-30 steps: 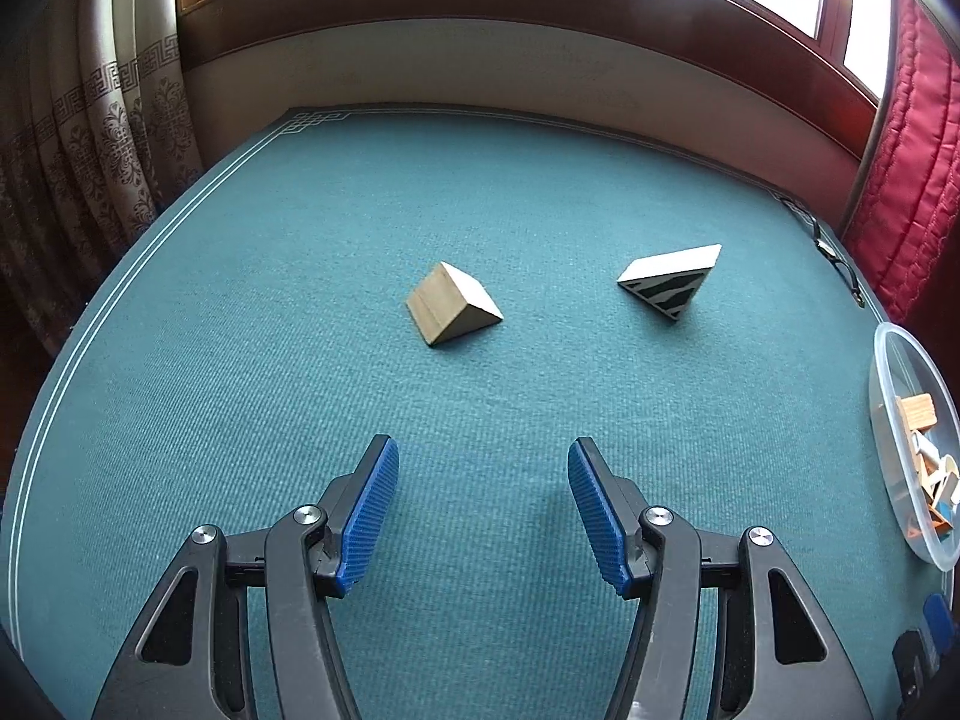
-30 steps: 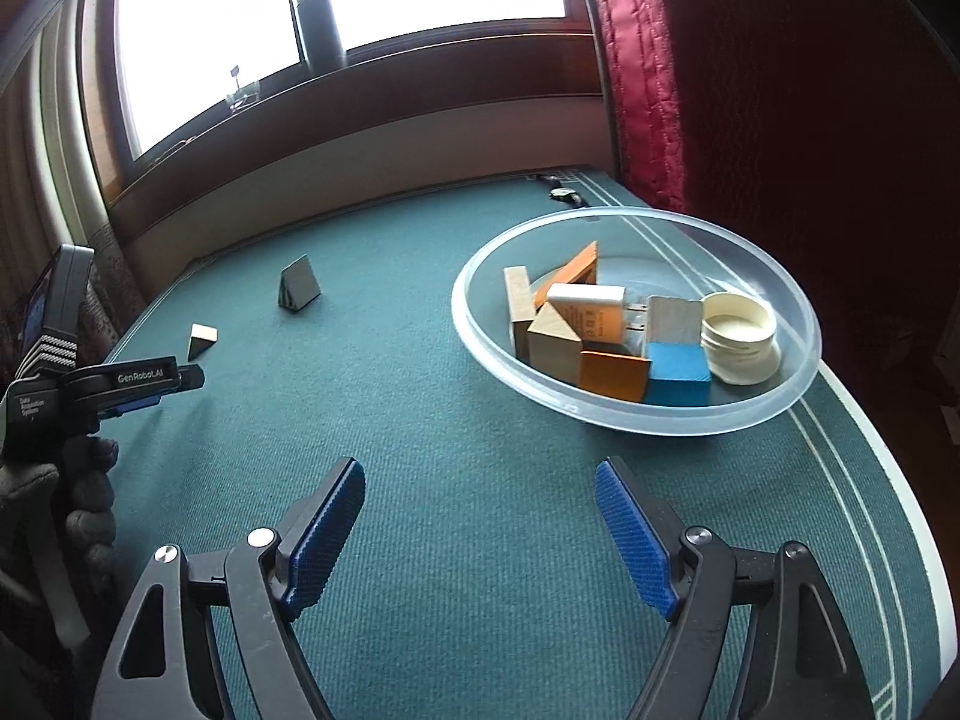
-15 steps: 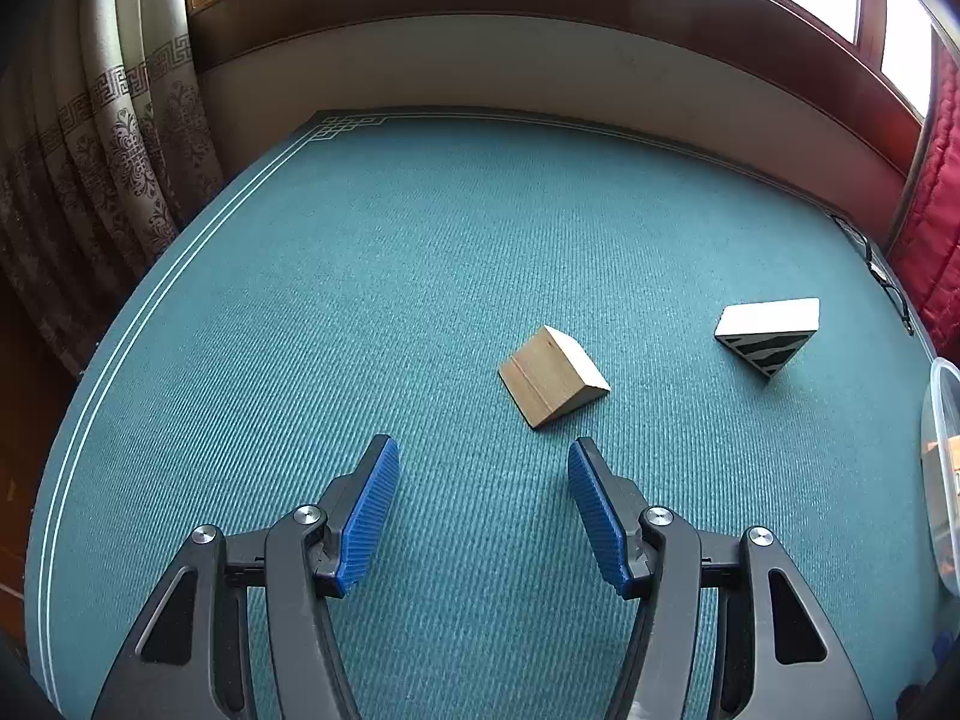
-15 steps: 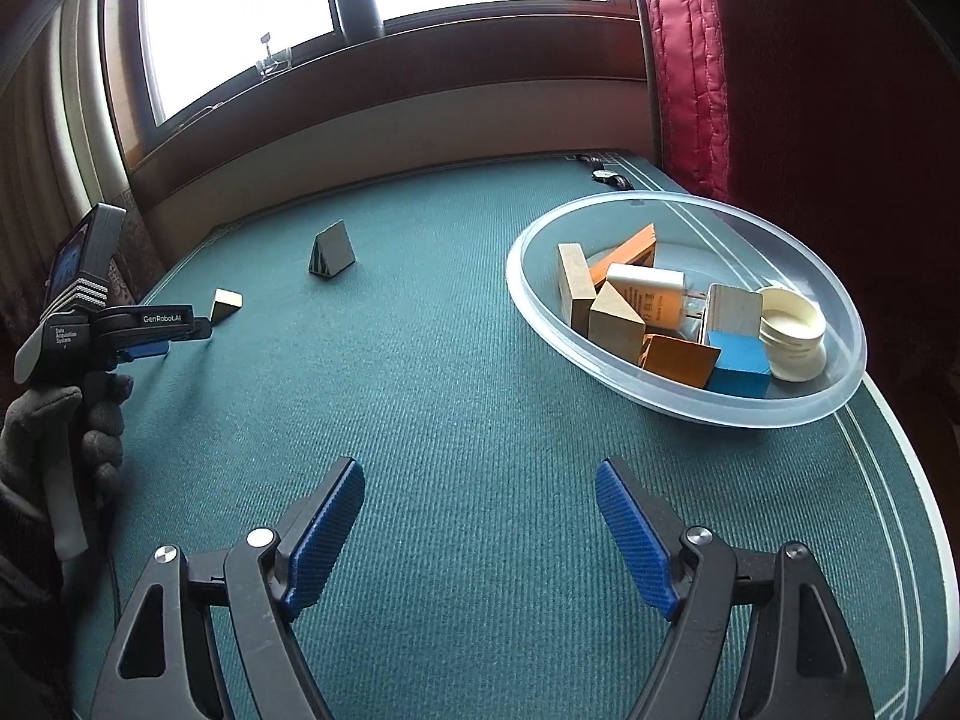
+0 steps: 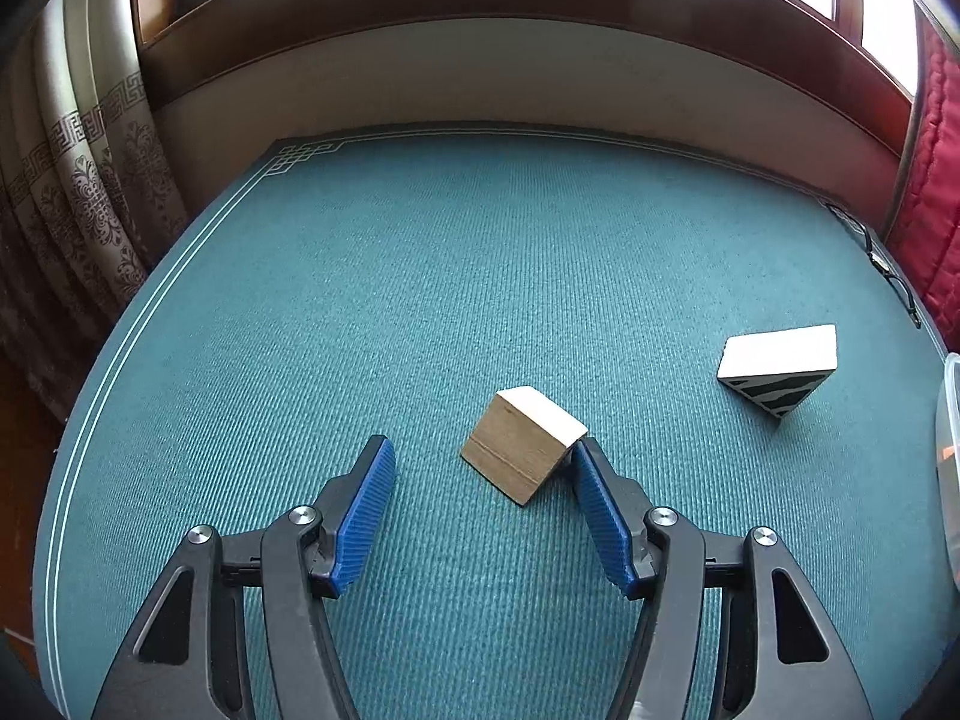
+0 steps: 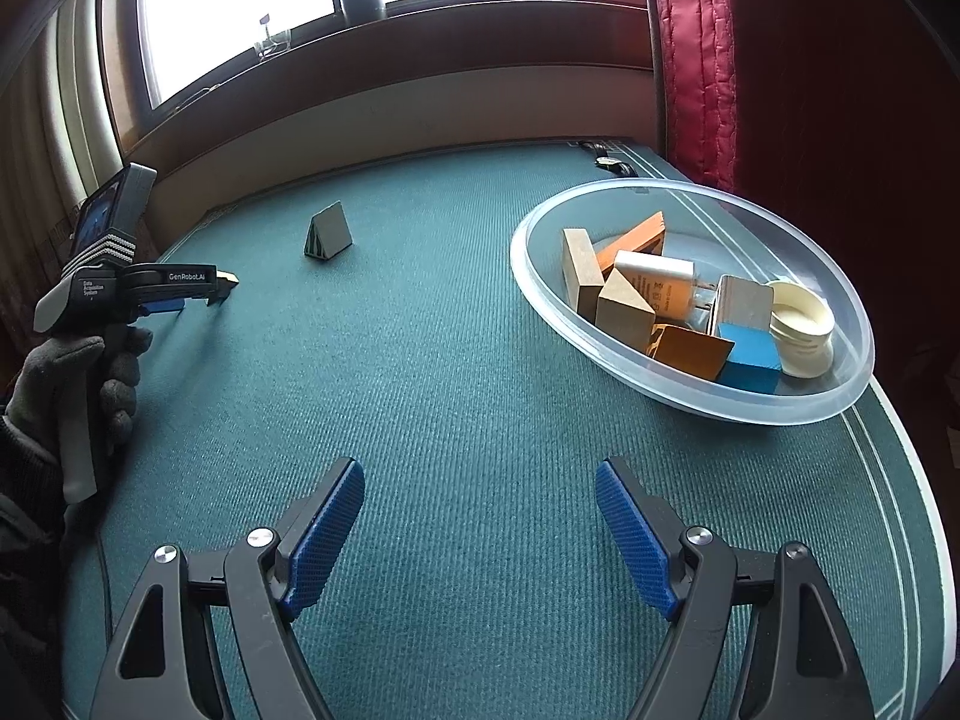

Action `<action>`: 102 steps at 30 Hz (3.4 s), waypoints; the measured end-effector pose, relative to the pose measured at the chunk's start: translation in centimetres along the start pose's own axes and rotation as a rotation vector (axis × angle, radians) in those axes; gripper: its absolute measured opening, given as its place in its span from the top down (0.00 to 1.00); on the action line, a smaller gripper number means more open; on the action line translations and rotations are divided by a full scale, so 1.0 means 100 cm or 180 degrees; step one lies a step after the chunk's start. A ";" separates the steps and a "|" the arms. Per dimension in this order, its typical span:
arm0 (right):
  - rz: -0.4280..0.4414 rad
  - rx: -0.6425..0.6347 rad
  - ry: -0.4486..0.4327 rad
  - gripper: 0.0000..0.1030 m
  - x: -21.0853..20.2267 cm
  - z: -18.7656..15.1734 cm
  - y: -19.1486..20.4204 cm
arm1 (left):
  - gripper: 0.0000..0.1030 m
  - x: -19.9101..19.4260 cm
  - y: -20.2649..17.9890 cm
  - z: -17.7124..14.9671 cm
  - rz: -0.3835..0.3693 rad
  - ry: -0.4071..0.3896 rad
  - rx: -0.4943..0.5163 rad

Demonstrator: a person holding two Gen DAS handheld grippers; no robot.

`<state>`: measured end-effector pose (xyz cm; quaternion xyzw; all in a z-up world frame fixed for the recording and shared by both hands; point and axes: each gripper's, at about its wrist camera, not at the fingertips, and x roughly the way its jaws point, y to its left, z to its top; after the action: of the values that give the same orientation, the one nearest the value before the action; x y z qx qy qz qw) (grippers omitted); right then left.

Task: Organize rigid objects
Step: 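Grasp the tan wooden wedge with the left gripper, then grasp the black-and-white striped wedge with the right gripper while the left gripper holds the tan wedge, then carry the striped wedge toward the basin with the right gripper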

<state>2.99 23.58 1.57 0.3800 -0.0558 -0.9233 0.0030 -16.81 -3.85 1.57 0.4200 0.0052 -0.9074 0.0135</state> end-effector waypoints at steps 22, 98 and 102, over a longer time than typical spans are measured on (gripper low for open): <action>0.0389 -0.0142 0.0261 0.20 0.068 0.070 0.056 | 0.63 -0.010 0.007 -0.002 -0.0145 -0.0250 -0.0121; 0.0220 -0.0065 0.0133 0.67 0.055 0.068 0.061 | 0.63 -0.038 -0.031 -0.012 -0.0229 -0.0394 0.0029; 0.0211 0.0009 0.0087 0.67 0.046 0.065 0.054 | 0.63 -0.045 -0.043 -0.016 -0.0297 -0.0392 0.0109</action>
<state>-5.00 18.67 3.51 0.3905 -0.0696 -0.9173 0.0338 -12.78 0.58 3.92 0.3628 0.0084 -0.9311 -0.0356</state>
